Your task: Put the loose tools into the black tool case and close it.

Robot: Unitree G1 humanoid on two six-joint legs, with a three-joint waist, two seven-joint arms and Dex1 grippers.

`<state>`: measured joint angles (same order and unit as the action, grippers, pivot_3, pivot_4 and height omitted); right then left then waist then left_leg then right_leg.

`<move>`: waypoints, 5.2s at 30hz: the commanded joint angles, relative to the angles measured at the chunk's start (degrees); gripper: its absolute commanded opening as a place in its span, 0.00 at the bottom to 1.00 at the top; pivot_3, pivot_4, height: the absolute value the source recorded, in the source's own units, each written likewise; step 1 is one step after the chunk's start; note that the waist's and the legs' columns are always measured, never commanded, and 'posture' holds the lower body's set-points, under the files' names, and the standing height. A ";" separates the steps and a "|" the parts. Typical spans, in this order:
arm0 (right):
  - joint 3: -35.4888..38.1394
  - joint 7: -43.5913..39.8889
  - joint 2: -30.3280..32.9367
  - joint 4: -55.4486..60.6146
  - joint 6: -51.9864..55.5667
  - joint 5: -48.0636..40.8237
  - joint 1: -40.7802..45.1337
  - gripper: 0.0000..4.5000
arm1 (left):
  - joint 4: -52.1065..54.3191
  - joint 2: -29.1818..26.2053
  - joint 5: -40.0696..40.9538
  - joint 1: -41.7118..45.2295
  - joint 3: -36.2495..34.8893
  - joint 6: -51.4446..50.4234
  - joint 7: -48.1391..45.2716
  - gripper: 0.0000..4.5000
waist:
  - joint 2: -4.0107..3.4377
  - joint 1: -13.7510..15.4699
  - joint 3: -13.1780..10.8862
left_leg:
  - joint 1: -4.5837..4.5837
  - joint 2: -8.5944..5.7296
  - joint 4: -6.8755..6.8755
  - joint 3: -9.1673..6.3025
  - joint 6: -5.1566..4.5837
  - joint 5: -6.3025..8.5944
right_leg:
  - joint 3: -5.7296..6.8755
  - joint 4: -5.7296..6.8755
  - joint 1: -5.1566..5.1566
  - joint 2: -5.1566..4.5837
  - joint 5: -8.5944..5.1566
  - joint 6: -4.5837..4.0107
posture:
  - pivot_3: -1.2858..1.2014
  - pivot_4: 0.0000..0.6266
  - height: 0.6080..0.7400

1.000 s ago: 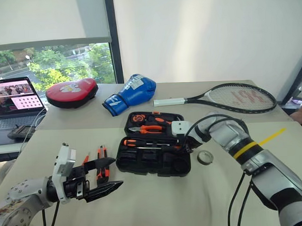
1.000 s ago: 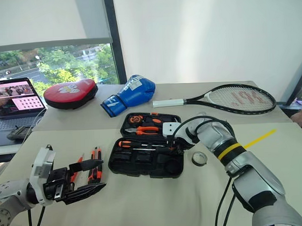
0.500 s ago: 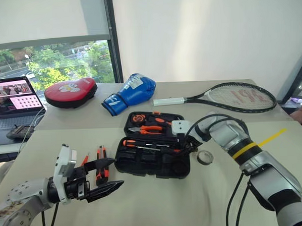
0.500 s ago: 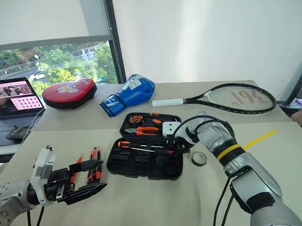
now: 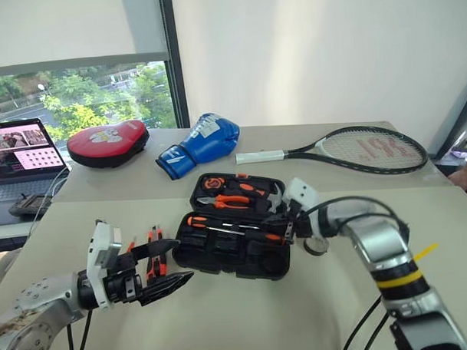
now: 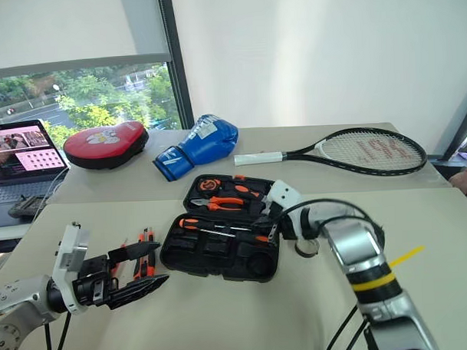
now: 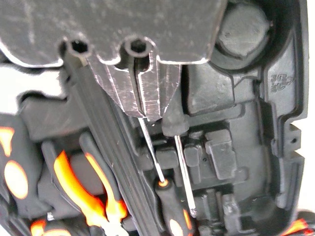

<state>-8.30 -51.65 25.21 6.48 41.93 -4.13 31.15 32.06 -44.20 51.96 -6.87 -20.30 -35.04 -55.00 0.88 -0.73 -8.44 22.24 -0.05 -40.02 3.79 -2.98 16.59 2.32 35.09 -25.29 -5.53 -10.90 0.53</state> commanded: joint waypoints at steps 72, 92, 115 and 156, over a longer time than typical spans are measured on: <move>14.81 12.33 12.63 35.20 -5.56 -24.54 -26.23 1.00 | -33.18 2.83 -28.78 41.92 32.53 10.36 -12.32 0.10 | 0.73 1.89 -0.13 | -0.04 0.01 0.16 -0.01 0.05 0.04 | 0.14 -0.07 0.11 0.54 -0.27 -0.35 | 0.52 0.24 1.00; 21.25 15.79 15.03 40.96 -5.66 -23.67 -36.75 1.00 | -81.17 13.79 -52.01 61.64 42.51 56.96 -29.63 0.10 | 0.77 1.52 -0.15 | 0.20 -0.08 -0.91 0.07 -1.17 0.72 | 0.11 -0.03 0.33 0.35 -0.20 0.43 | 0.52 0.24 1.00; 21.08 14.46 16.45 38.17 -7.09 -22.40 -36.01 1.00 | -65.66 11.41 -46.33 54.99 36.92 45.29 -34.41 0.10 | 0.76 1.40 -0.15 | 0.24 -0.09 -0.94 0.10 -1.17 0.72 | 0.07 0.02 0.27 0.36 -0.24 0.52 | 0.52 0.24 1.00; 24.27 8.79 21.18 42.37 -7.77 -36.25 -38.95 1.00 | -71.64 12.58 -47.85 53.90 35.86 48.69 -35.00 0.36 | 0.73 1.72 -0.12 | -0.29 -0.06 -1.26 0.01 -1.25 0.77 | 0.08 0.14 0.96 0.26 -0.18 0.56 | 0.52 0.24 1.00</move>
<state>14.25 -42.61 46.20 47.87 36.11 -40.63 -7.54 -39.81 -31.88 4.06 46.66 15.84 13.80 -89.69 1.61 1.00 -8.57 22.02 -0.10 -41.30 3.80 -4.23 17.36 2.41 35.23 -24.37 -5.25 -11.08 1.10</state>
